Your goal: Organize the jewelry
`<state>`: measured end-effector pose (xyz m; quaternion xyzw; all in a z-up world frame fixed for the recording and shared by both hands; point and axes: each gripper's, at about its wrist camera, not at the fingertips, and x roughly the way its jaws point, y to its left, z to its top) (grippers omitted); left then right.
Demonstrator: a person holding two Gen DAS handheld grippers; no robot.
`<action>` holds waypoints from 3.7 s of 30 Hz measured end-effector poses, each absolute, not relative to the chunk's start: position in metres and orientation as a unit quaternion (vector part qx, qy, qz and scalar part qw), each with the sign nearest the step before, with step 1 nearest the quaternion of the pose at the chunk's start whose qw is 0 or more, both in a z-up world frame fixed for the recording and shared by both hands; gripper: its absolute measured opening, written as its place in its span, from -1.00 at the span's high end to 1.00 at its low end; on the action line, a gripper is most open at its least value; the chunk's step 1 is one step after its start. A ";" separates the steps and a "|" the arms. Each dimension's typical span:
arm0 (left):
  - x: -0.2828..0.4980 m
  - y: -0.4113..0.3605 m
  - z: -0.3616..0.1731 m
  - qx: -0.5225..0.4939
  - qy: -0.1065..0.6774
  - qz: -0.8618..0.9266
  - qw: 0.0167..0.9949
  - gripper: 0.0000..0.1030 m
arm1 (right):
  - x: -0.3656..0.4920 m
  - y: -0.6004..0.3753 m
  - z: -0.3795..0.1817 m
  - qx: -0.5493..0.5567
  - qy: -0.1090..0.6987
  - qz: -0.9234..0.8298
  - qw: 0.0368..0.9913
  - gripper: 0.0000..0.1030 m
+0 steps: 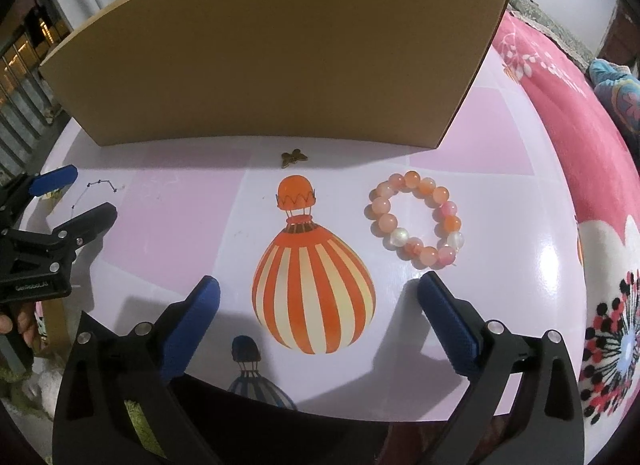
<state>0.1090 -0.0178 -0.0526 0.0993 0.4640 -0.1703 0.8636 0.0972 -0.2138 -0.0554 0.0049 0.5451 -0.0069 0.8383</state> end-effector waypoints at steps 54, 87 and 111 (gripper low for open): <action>0.111 -0.018 -0.053 0.099 0.463 -0.171 0.864 -0.87 | 0.104 -0.211 -0.056 -0.003 0.573 -0.010 0.820 -0.88; 0.112 -0.018 -0.053 0.099 0.465 -0.171 0.863 -0.87 | 0.106 -0.211 -0.055 -0.002 0.577 -0.010 0.817 -0.88; 0.101 -0.014 -0.042 0.095 0.432 -0.192 0.876 -0.83 | 0.075 -0.231 -0.041 0.052 0.523 0.021 0.850 -0.88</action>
